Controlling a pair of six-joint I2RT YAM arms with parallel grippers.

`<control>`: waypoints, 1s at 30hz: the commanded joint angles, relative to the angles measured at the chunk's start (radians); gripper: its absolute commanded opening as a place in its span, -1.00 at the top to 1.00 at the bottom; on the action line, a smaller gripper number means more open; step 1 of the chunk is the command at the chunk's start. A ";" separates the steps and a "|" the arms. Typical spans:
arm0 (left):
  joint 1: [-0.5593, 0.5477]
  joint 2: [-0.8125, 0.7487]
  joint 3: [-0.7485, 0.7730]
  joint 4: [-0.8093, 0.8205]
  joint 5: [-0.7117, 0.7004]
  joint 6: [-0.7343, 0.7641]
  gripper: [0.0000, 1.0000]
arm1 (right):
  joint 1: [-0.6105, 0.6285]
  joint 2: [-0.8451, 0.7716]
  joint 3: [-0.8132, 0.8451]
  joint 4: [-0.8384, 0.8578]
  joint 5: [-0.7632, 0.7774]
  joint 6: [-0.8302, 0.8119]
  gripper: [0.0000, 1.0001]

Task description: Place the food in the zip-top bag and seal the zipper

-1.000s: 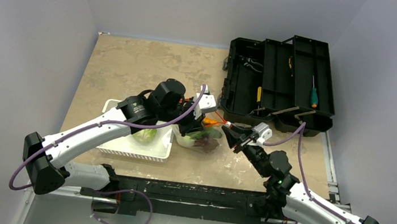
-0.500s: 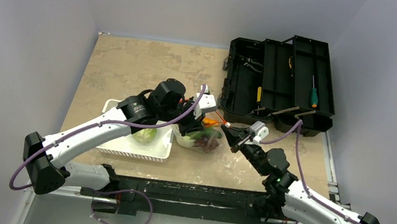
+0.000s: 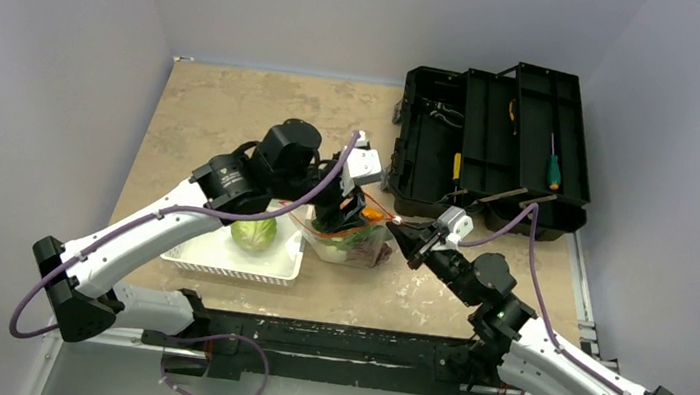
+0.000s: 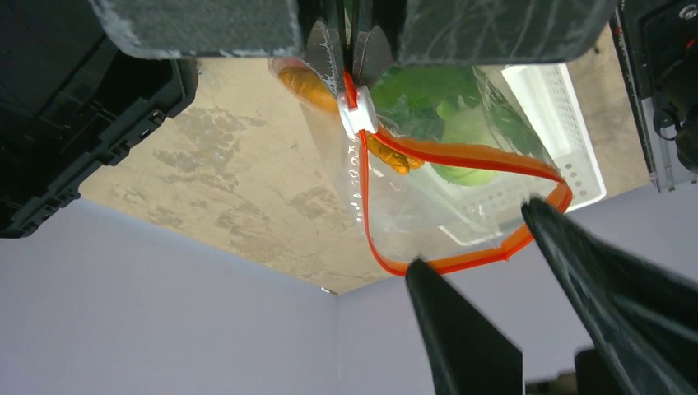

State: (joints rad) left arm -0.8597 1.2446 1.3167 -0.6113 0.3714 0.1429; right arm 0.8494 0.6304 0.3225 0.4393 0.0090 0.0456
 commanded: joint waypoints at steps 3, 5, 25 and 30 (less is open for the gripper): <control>-0.056 -0.021 0.050 0.199 0.007 0.129 -0.22 | -0.004 -0.020 0.044 -0.010 -0.018 0.039 1.00; -0.079 -0.003 0.036 0.257 0.011 0.195 -0.25 | -0.004 -0.014 0.045 -0.007 -0.028 0.047 1.00; -0.084 0.216 0.174 0.124 0.194 0.436 0.36 | -0.004 -0.068 0.042 -0.036 -0.021 0.043 1.00; -0.084 0.223 0.170 0.120 0.209 0.429 0.51 | -0.004 -0.075 0.042 -0.039 -0.019 0.042 1.00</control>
State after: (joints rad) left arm -0.9440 1.4605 1.4502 -0.5030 0.5289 0.5625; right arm 0.8494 0.5747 0.3305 0.3504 0.0040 0.0788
